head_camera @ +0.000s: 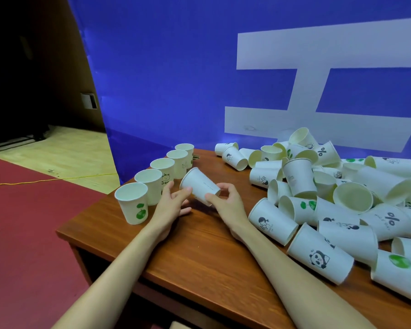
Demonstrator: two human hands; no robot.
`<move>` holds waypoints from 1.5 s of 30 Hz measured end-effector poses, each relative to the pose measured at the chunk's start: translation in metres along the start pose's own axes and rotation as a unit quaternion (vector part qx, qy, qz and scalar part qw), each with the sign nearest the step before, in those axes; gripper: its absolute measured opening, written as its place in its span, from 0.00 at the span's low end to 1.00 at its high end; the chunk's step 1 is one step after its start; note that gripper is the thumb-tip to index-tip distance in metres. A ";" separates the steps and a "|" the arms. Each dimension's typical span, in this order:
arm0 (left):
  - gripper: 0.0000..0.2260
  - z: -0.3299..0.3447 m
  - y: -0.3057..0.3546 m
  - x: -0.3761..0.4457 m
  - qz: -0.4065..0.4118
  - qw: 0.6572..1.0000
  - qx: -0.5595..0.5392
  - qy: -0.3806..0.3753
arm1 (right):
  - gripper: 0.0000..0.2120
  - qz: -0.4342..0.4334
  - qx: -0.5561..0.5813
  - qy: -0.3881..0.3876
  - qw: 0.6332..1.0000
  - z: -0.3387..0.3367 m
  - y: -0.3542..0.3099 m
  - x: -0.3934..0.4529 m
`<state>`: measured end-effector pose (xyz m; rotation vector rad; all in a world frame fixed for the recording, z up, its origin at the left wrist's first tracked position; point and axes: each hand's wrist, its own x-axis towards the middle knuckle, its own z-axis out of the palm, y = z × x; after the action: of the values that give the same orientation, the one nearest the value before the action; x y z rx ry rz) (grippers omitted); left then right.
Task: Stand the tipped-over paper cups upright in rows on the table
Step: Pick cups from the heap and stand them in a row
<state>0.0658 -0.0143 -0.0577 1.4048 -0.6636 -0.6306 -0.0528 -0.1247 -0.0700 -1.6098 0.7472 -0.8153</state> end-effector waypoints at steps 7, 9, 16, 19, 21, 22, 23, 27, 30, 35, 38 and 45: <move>0.40 0.007 -0.009 0.017 0.024 0.999 0.027 0.028 | 0.29 -0.022 -0.079 -0.085 0.993 0.001 0.004 -0.004; 0.40 0.008 -0.012 0.016 0.057 0.994 0.084 0.033 | 0.34 -0.044 -0.106 -0.109 0.987 0.005 0.007 -0.004; 0.34 0.008 -0.013 0.002 0.129 0.974 0.180 0.037 | 0.25 -0.101 -0.215 -0.136 0.962 0.006 0.001 -0.008; 0.27 0.006 -0.010 -0.008 0.144 0.965 0.216 0.038 | 0.24 -0.120 -0.278 -0.133 0.944 0.003 0.006 -0.006; 0.26 0.003 -0.008 -0.015 0.151 0.961 0.226 0.040 | 0.26 -0.112 -0.310 -0.131 0.935 -0.003 0.009 -0.004; 0.26 0.001 -0.007 -0.019 0.155 0.959 0.233 0.040 | 0.27 -0.104 -0.315 -0.128 0.935 -0.005 0.009 -0.003; 0.26 -0.001 -0.007 -0.023 0.155 0.957 0.241 0.039 | 0.26 -0.098 -0.317 -0.124 0.935 -0.007 0.009 -0.003; 0.25 -0.011 -0.006 -0.040 0.154 0.955 0.250 0.031 | 0.24 -0.112 -0.325 -0.124 0.931 -0.006 0.010 -0.003; 0.27 -0.020 -0.004 -0.053 0.153 0.954 0.258 0.028 | 0.22 -0.122 -0.341 -0.124 0.924 -0.006 0.008 -0.006; 0.26 -0.042 -0.005 -0.080 0.156 0.952 0.260 0.030 | 0.21 -0.126 -0.356 -0.136 0.916 -0.007 0.004 -0.010; 0.26 -0.061 -0.005 -0.096 0.157 0.954 0.253 0.045 | 0.19 -0.126 -0.362 -0.139 0.913 -0.007 0.002 -0.013; 0.25 -0.104 -0.002 -0.113 0.145 0.953 0.248 0.094 | 0.18 -0.133 -0.381 -0.145 0.903 -0.008 0.001 -0.015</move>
<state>0.0675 0.1389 -0.0697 1.7583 -0.8928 -0.0888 -0.0680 -0.1167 -0.0721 -2.5183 0.6725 -0.4562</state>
